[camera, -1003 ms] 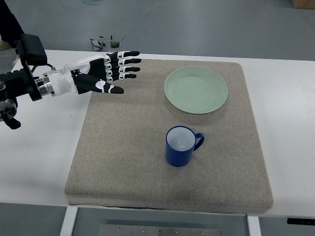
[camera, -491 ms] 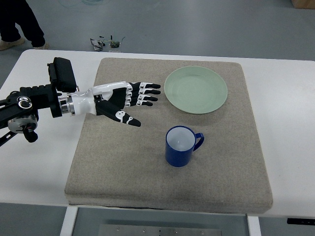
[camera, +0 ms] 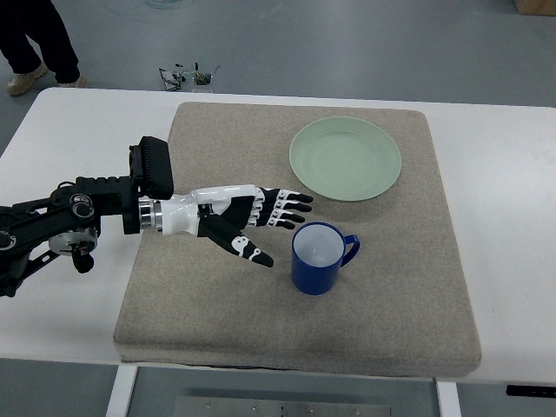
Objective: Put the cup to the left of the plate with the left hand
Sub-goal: 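Wrap the left hand fingers around the blue mug's body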
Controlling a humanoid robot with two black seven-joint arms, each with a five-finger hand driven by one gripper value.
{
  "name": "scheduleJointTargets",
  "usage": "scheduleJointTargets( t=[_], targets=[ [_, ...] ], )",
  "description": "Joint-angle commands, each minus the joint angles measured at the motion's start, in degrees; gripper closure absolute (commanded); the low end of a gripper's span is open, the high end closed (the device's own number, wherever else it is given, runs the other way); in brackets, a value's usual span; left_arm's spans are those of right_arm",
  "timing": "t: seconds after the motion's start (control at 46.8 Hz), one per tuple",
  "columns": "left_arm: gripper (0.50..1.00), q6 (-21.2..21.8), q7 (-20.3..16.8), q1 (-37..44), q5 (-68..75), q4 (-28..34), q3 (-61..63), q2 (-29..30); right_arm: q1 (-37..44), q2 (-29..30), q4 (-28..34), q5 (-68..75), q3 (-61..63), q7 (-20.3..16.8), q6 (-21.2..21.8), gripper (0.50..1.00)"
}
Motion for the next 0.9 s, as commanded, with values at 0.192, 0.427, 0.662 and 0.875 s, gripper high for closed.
scheduleJointTargets(
  t=[0.192,0.427,0.662,0.875],
  targets=[
    [0.506,0.0,0.05,-0.12,1.52,1.81,-0.07,-1.54,-0.01,0.0,-0.05,0.0,0.0,0.0,0.0,0.566],
    [0.506,0.0,0.05,-0.2,1.52,2.87,-0.07,-3.3,-0.01,0.0,-0.05,0.0,0.0,0.0,0.0,0.566],
    [0.506,0.0,0.05,-0.38,1.61,4.36,0.02,-5.76,-0.01,0.0,-0.05,0.0,0.0,0.0,0.0,0.566],
    [0.506,0.0,0.05,-0.47,2.4,6.65,0.02,-7.69,-0.01,0.0,-0.05,0.0,0.0,0.0,0.0,0.566]
  ],
)
